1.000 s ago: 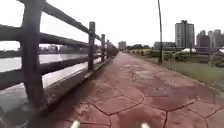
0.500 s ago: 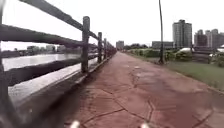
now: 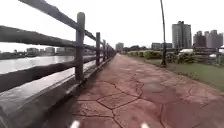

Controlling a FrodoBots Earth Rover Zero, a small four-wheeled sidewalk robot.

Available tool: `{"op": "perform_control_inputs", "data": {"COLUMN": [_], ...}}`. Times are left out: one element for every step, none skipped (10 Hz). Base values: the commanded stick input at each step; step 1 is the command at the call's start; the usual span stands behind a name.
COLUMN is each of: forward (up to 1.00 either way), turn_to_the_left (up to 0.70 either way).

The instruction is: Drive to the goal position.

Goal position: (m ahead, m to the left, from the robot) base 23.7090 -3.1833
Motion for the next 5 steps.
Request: {"op": "perform_control_inputs", "data": {"forward": [0.70,0.70,0.70,0.70,0.70], "turn_to_the_left": [-0.35,-0.05,0.00,0.00,0.00]}}
